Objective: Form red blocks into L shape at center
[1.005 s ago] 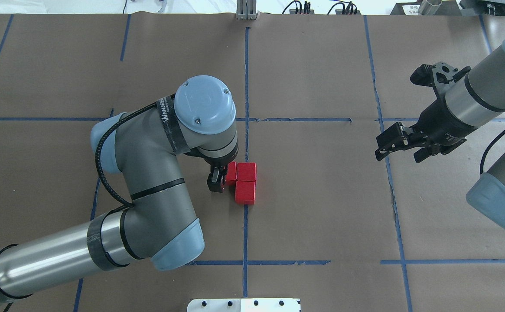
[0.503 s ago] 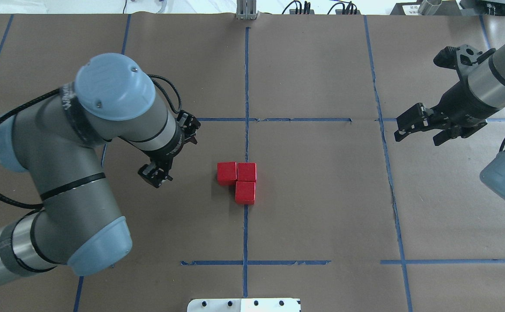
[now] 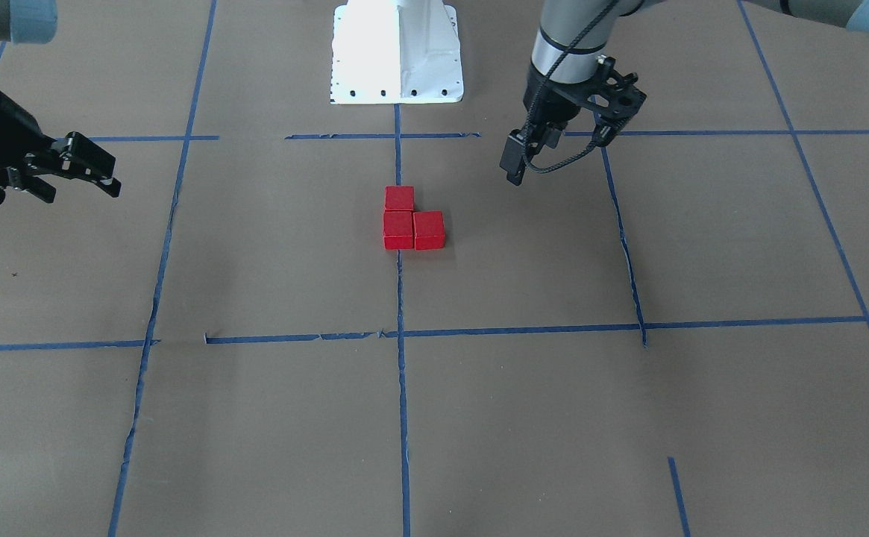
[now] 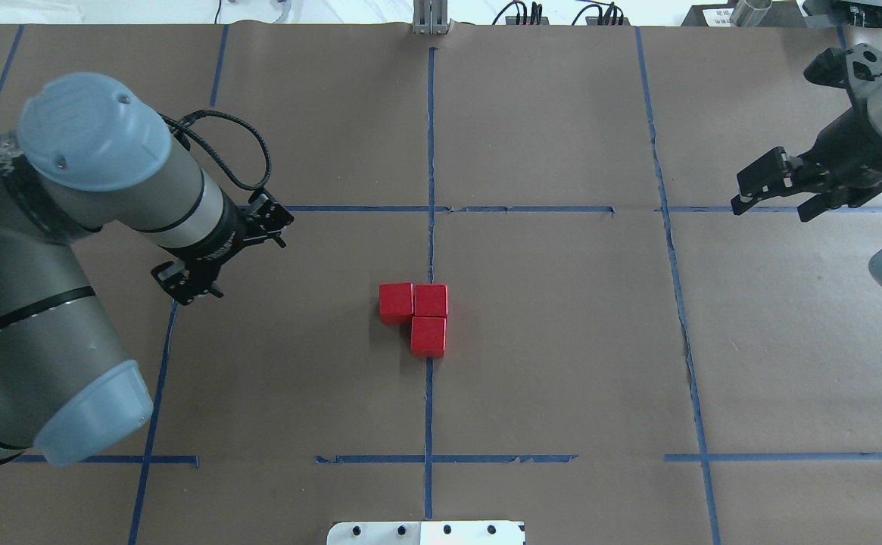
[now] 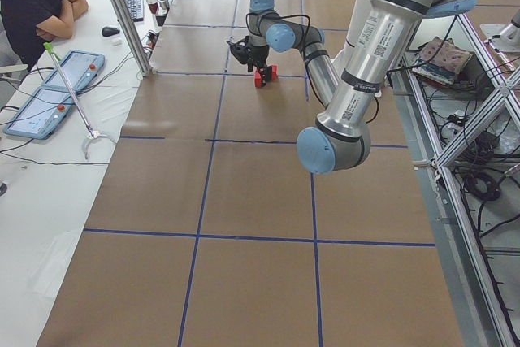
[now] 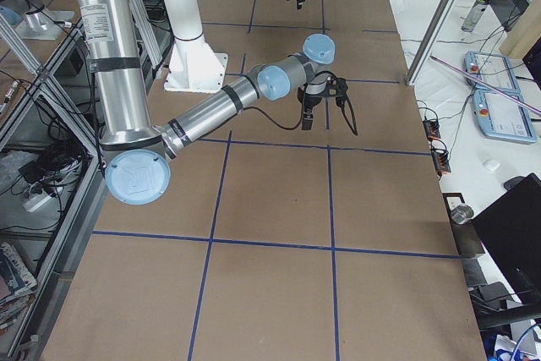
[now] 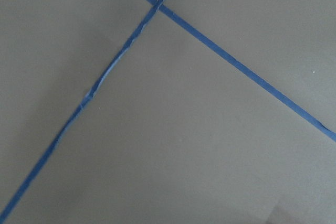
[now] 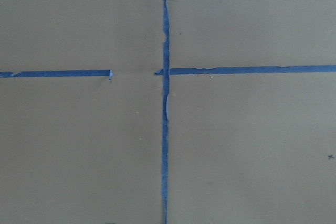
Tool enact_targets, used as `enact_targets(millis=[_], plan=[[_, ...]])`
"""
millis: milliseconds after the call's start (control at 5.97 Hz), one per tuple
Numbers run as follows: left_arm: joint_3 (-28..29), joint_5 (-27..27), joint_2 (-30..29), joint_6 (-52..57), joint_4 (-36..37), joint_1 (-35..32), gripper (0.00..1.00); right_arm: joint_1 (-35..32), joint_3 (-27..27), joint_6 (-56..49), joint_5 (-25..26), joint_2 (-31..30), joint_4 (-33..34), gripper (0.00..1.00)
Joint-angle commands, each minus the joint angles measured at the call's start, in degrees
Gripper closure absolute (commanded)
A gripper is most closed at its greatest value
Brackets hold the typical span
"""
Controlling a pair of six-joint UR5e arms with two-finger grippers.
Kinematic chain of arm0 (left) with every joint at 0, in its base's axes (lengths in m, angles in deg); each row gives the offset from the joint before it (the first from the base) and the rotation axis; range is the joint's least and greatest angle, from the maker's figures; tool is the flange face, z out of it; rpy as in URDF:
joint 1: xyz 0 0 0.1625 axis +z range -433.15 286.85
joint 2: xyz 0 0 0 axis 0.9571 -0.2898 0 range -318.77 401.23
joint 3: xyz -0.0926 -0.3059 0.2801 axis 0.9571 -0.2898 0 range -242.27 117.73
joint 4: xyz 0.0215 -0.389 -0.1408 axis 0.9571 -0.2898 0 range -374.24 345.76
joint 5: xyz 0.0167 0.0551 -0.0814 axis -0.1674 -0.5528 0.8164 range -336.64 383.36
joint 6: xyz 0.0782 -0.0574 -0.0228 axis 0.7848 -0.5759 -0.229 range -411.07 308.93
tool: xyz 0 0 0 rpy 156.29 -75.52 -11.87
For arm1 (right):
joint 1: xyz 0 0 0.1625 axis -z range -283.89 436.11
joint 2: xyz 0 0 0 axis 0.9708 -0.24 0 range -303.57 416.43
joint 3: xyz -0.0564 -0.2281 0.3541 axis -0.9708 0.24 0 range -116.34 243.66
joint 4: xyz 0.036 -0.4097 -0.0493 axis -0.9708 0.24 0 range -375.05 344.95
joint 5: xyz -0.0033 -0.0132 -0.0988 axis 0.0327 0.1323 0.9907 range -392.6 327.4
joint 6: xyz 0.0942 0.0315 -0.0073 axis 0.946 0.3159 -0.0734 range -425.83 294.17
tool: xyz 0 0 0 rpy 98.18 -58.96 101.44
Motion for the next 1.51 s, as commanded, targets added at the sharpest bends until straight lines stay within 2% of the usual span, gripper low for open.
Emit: enact_targets(millis=[0, 168, 335, 503, 838, 1340], plan=[[-0.1, 5.9, 9.7, 27.2, -0.2, -12.5, 0.00, -4.8, 0.3, -7.6, -0.8, -5.6, -0.1, 0.00], [0.3, 6.1, 13.5, 42.9, 0.1, -20.2, 0.00, -8.7, 1.1, -12.6, -1.0, -8.3, 0.2, 0.00], [2.0, 9.4, 16.9, 55.9, 0.2, -24.8, 0.00, -11.6, 3.1, -19.5, -1.1, -10.0, 0.3, 0.00], [6.2, 14.0, 18.9, 66.3, 0.1, -31.5, 0.00, -13.9, 4.0, -20.7, -1.1, -11.1, 0.3, 0.00], [16.8, 15.7, 20.3, 89.2, -0.2, -42.0, 0.00, -14.8, 3.3, -21.9, -1.7, -14.1, 0.2, 0.00], [20.4, 17.2, 21.0, 90.0, 0.6, -42.4, 0.00, -15.2, 2.6, -22.7, -1.5, -14.5, 0.0, 0.00]])
